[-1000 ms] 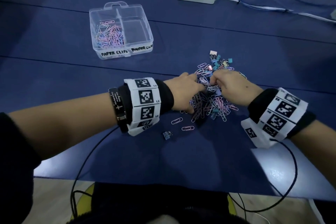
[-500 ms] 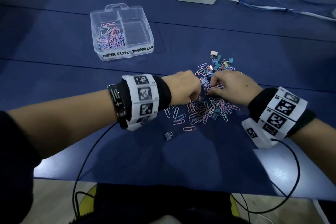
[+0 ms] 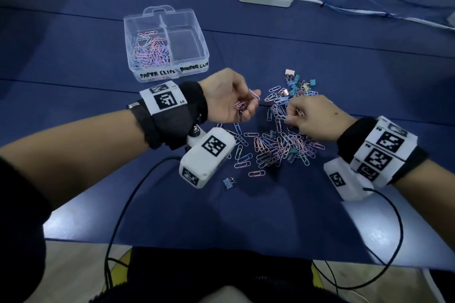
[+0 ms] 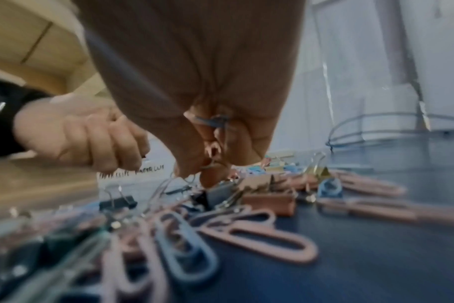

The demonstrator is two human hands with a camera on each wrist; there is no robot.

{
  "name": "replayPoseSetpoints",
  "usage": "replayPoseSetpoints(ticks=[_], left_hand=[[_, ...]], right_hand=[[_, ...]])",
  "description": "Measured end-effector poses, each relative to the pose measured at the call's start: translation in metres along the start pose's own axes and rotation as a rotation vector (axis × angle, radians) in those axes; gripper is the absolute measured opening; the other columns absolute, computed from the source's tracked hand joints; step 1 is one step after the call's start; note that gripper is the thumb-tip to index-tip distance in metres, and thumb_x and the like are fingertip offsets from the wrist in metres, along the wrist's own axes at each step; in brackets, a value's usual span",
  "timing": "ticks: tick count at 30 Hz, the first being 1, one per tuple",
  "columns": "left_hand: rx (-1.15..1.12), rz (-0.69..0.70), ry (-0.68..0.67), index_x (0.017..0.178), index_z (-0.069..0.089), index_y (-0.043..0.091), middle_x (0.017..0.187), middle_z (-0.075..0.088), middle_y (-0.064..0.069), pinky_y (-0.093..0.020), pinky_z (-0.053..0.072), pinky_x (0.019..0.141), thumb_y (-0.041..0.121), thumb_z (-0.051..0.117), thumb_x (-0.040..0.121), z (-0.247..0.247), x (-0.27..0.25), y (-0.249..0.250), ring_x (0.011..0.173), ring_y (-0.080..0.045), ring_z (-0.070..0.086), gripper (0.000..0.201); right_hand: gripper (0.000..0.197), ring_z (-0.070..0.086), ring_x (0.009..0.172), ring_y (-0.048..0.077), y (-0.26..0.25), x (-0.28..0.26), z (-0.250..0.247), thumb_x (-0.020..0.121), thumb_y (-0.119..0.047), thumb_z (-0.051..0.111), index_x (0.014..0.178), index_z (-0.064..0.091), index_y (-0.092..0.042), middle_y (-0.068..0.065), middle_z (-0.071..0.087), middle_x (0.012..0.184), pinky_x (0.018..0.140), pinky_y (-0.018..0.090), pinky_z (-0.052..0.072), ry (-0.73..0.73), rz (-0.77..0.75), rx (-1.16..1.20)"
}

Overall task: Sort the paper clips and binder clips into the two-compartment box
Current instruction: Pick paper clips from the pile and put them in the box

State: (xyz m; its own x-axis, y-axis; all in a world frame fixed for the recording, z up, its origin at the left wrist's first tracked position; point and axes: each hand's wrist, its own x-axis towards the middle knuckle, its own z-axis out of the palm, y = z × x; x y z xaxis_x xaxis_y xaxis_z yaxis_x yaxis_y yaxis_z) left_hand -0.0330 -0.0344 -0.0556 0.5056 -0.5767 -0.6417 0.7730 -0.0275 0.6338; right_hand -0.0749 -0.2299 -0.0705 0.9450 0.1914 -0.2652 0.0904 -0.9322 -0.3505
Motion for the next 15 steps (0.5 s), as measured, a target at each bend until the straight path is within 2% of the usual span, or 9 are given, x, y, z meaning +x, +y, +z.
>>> replayPoseSetpoints(ticks=[2, 4, 7, 9, 11, 12, 13, 15], left_hand=[[0.018, -0.013, -0.019, 0.066, 0.045, 0.009, 0.059, 0.052, -0.005, -0.014, 0.042, 0.045, 0.015, 0.037, 0.062, 0.002, 0.001, -0.004, 0.043, -0.014, 0.049, 0.011], [0.094, -0.019, 0.001, 0.061, 0.045, 0.010, 0.059, 0.056, -0.005, -0.014, 0.042, 0.045, 0.019, 0.038, 0.071, 0.005, 0.003, -0.006, 0.044, -0.014, 0.050, 0.015], [0.435, 0.052, 0.081, 0.056, 0.040, 0.014, 0.049, 0.050, 0.001, -0.012, 0.034, 0.038, 0.022, 0.043, 0.090, 0.017, 0.007, -0.008, 0.038, -0.009, 0.043, 0.035], [0.877, 0.182, 0.096, 0.056, 0.042, 0.017, 0.049, 0.040, 0.005, -0.012, 0.029, 0.036, 0.024, 0.055, 0.090, 0.028, 0.005, -0.012, 0.036, -0.003, 0.035, 0.037], [1.318, 0.282, 0.038, 0.070, 0.053, 0.019, 0.055, 0.038, 0.009, -0.012, 0.030, 0.042, 0.034, 0.065, 0.085, 0.037, -0.001, -0.015, 0.042, -0.001, 0.036, 0.024], [1.478, 0.297, 0.011, 0.086, 0.057, 0.020, 0.058, 0.037, 0.011, -0.012, 0.029, 0.046, 0.038, 0.069, 0.080, 0.041, -0.005, -0.017, 0.048, -0.001, 0.038, 0.022], [1.595, 0.289, -0.010, 0.105, 0.056, 0.021, 0.062, 0.039, 0.013, -0.013, 0.029, 0.049, 0.041, 0.071, 0.077, 0.044, -0.006, -0.020, 0.054, 0.000, 0.039, 0.038], [1.775, 0.291, -0.016, 0.134, 0.040, 0.021, 0.081, 0.055, 0.008, -0.016, 0.036, 0.060, 0.049, 0.072, 0.072, 0.047, -0.003, -0.024, 0.073, -0.003, 0.052, 0.075]], right_hand=[[0.012, 0.051, 0.052, 0.007, -0.001, -0.003, -0.004, 0.088, -0.011, 0.057, 0.076, 0.053, -0.011, 0.002, 0.055, 0.074, 0.051, 0.020, 0.038, 0.014, 0.019, 0.131], [0.019, 0.045, 0.034, 0.001, -0.002, -0.007, -0.008, 0.087, -0.005, 0.056, 0.069, 0.052, -0.011, 0.000, 0.054, 0.062, 0.035, 0.013, 0.034, 0.007, 0.088, 0.434], [0.027, 0.035, 0.032, 0.003, 0.000, -0.008, -0.010, 0.086, 0.002, 0.046, 0.062, 0.045, -0.010, 0.003, 0.053, 0.048, 0.032, 0.013, 0.024, -0.014, 0.194, 0.993], [0.022, 0.037, 0.034, 0.006, 0.002, -0.011, -0.010, 0.082, 0.000, 0.041, 0.063, 0.039, -0.012, 0.001, 0.052, 0.046, 0.036, 0.016, 0.026, -0.064, 0.228, 1.253], [0.015, 0.038, 0.035, 0.009, 0.003, -0.014, -0.009, 0.065, -0.008, 0.050, 0.063, 0.036, -0.012, 0.002, 0.051, 0.045, 0.032, 0.015, 0.028, -0.136, 0.227, 1.443], [0.019, 0.036, 0.034, 0.010, 0.004, -0.015, -0.008, 0.053, -0.013, 0.054, 0.061, 0.036, -0.011, 0.003, 0.049, 0.044, 0.030, 0.014, 0.028, -0.161, 0.219, 1.512], [0.021, 0.034, 0.034, 0.010, 0.005, -0.017, -0.008, 0.045, -0.016, 0.055, 0.057, 0.038, -0.011, 0.003, 0.048, 0.043, 0.029, 0.013, 0.027, -0.182, 0.217, 1.573], [0.014, 0.031, 0.034, 0.010, 0.006, -0.019, -0.008, 0.043, -0.019, 0.054, 0.050, 0.045, -0.012, 0.002, 0.046, 0.042, 0.028, 0.012, 0.026, -0.230, 0.216, 1.638]])
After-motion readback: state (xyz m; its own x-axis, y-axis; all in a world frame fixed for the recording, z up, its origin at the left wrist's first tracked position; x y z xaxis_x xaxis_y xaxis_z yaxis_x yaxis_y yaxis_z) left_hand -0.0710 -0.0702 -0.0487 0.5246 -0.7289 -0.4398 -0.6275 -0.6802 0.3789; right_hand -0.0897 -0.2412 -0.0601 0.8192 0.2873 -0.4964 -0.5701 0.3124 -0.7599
